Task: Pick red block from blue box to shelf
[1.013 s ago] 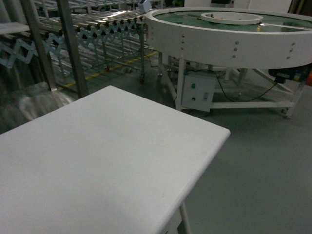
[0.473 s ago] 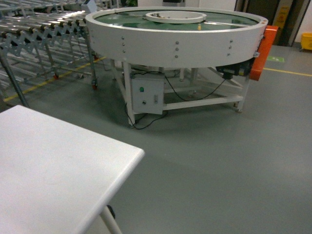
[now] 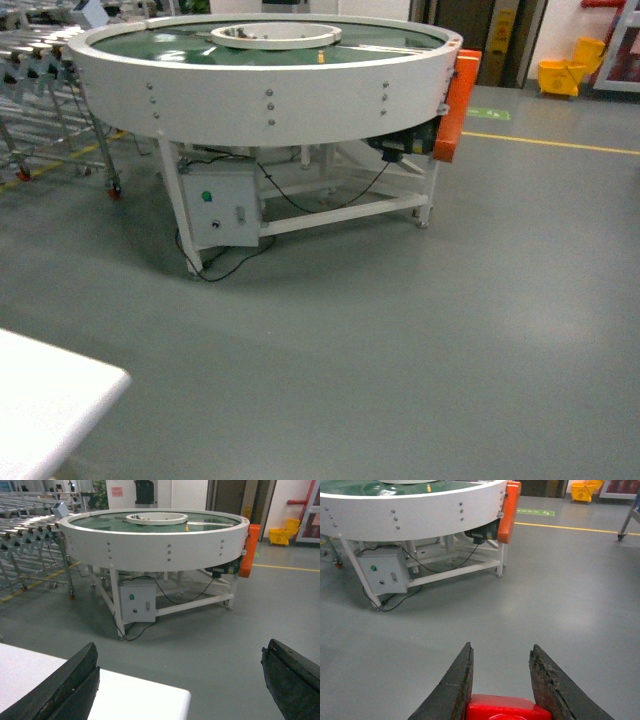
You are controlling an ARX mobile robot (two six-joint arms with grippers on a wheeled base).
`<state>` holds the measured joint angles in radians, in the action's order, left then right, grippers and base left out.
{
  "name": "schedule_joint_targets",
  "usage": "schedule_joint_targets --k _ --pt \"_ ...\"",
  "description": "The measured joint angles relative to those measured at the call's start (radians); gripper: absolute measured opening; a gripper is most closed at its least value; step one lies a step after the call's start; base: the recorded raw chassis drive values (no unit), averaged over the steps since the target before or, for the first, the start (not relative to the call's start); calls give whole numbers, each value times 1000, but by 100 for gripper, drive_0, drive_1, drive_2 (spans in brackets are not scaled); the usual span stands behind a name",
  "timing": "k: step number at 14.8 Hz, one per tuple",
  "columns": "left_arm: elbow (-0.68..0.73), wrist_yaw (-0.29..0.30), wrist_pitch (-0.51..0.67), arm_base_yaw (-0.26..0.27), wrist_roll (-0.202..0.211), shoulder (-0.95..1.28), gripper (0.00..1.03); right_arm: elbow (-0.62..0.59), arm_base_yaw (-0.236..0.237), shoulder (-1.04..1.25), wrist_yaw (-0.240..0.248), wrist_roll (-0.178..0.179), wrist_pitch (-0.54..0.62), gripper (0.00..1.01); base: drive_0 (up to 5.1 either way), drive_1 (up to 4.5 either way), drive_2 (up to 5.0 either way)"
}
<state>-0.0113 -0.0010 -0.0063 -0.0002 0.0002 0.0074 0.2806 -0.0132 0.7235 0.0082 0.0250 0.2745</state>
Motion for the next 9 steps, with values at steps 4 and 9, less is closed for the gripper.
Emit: schedule_joint_targets --k 4,9 --pt "0 0 6 0 0 0 98 0 0 1 0 0 -4 27 136 -5 -617" --pt "0 0 1 0 0 0 98 0 0 1 0 0 -1 27 130 12 -634"
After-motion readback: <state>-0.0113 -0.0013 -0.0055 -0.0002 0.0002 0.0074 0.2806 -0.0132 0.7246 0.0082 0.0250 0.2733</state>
